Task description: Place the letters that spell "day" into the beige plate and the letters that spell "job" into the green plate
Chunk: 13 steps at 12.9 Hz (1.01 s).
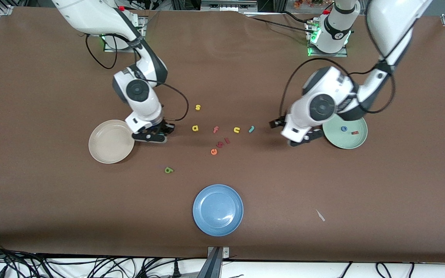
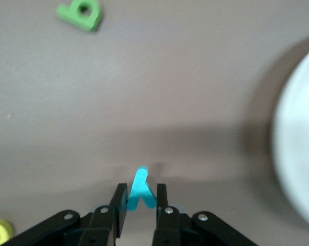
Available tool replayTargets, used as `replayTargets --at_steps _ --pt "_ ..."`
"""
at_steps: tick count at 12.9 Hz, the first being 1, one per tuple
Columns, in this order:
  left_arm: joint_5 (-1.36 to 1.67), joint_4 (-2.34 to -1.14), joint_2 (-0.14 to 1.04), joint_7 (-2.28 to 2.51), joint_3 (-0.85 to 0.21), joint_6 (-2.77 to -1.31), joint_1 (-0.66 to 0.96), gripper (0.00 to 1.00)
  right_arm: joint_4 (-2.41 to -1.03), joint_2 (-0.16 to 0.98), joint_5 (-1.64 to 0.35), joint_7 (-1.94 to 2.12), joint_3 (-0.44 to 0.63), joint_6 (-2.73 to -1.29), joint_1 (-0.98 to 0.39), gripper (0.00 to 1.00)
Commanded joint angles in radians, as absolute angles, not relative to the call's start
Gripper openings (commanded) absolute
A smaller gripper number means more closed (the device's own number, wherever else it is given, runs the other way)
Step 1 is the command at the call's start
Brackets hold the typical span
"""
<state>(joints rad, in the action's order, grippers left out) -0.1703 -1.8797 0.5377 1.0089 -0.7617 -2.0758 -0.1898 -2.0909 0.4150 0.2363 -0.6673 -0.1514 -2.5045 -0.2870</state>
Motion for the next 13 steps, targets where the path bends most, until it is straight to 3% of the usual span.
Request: replayTargets --at_steps 1,4,5,6,7,8,9,11,12,13 --pt "-0.210 -1.871 0.595 1.058 -0.710 -2.205 -0.083 1.00 -2.111 0.307 0.236 -0.472 -0.158 -2.390 -0.186 0.16" --pt "-0.314 -1.868 0.661 1.065 -0.666 -2.310 0.000 1.00 -2.129 0.259 0.235 -0.278 -0.137 -2.326 -0.094 0.18" --pt "-0.357 -1.867 0.682 1.065 -0.661 -2.319 0.006 1.00 -2.147 0.255 0.235 -0.241 -0.114 -2.327 -0.086 0.23" --pt "-0.395 -1.827 0.710 1.065 -0.658 -2.324 0.006 1.00 -2.158 0.255 0.235 -0.230 -0.101 -2.333 -0.086 0.40" --pt "-0.412 -1.791 0.745 1.065 -0.658 -2.324 0.006 0.99 -2.161 0.256 0.233 -0.230 -0.100 -2.338 -0.086 0.66" --pt "-0.417 -1.770 0.770 1.060 -0.657 -2.324 0.026 0.99 -2.161 0.258 0.233 -0.238 -0.100 -2.338 -0.086 0.78" --pt "-0.417 -1.769 0.773 1.060 -0.635 -2.322 0.046 0.98 -2.161 0.259 0.227 -0.244 -0.100 -2.338 -0.086 0.82" --pt "-0.416 -1.763 0.773 1.057 -0.579 -2.322 0.099 0.73 -2.146 0.265 0.178 -0.245 -0.103 -2.338 -0.089 0.82" --pt "-0.416 -1.763 0.773 1.057 -0.571 -2.322 0.106 0.66 -2.113 0.278 0.135 -0.262 -0.110 -2.336 -0.103 0.82" --pt "-0.416 -1.763 0.773 1.055 -0.571 -2.319 0.106 0.66 -2.053 0.300 0.112 -0.277 -0.112 -2.326 -0.142 0.82"
